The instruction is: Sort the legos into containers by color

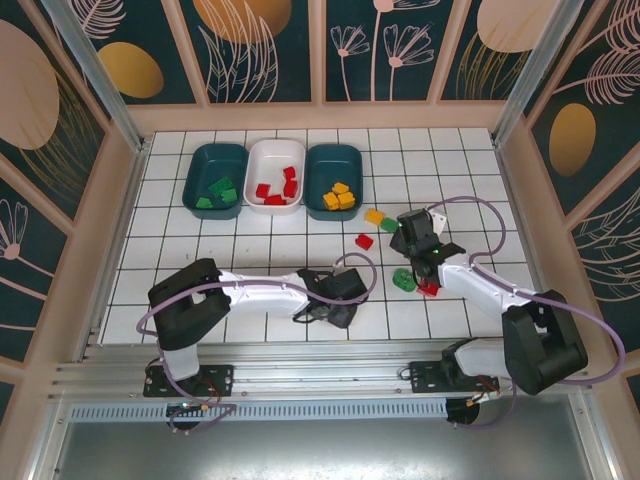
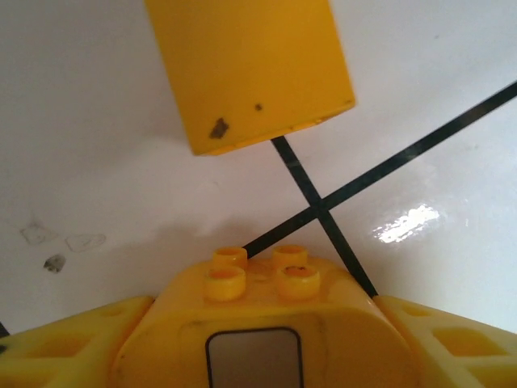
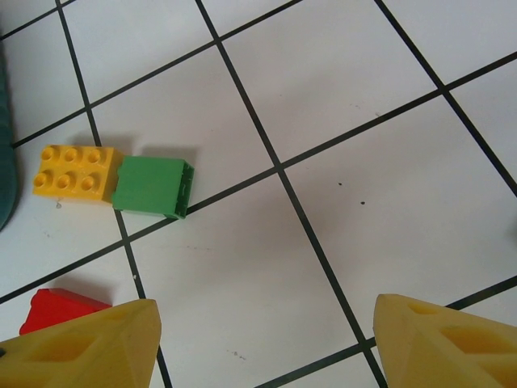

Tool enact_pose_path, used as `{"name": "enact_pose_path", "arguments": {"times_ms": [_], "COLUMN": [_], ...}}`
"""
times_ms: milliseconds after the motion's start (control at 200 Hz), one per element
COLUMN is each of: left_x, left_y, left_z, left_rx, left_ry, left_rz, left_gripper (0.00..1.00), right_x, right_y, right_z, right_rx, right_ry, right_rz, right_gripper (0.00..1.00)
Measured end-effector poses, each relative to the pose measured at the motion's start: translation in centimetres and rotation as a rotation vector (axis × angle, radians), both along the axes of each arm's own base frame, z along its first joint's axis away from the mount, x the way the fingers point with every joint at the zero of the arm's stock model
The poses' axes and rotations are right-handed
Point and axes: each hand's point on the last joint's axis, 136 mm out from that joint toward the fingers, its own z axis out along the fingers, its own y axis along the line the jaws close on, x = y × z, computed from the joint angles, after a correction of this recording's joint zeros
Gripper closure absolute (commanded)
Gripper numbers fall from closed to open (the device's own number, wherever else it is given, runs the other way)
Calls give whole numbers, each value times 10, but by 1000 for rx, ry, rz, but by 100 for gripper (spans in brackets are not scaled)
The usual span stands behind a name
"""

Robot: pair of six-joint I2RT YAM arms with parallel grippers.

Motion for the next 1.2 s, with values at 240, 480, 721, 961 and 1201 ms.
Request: {"name": "enact_pose_path", "arguments": {"times_ms": [240,480,721,961,1201], "left_x": [3,17,129,246,310], "left_y": [-1,-13,1,13,-12], "left_z": [3,51,149,168,96], "left_rx": [5,-76,-291,-372,-325], "left_ry": [-11,-70,-201,-256,-178], "left_rz": [5,-14,139,286,306], "left_gripper": [40,40,41,40,36], "right_x": [2,2,2,0,-3], "right_y": [4,8,13,18,27], "right_z": [1,2,6,14,17], "right_rx": [20,33,60,94,123], "right_ry": [-9,-6,-16,-39,-39], "right_rz": [12,32,52,70,105], "right_gripper": [31,32,33,33,33]}}
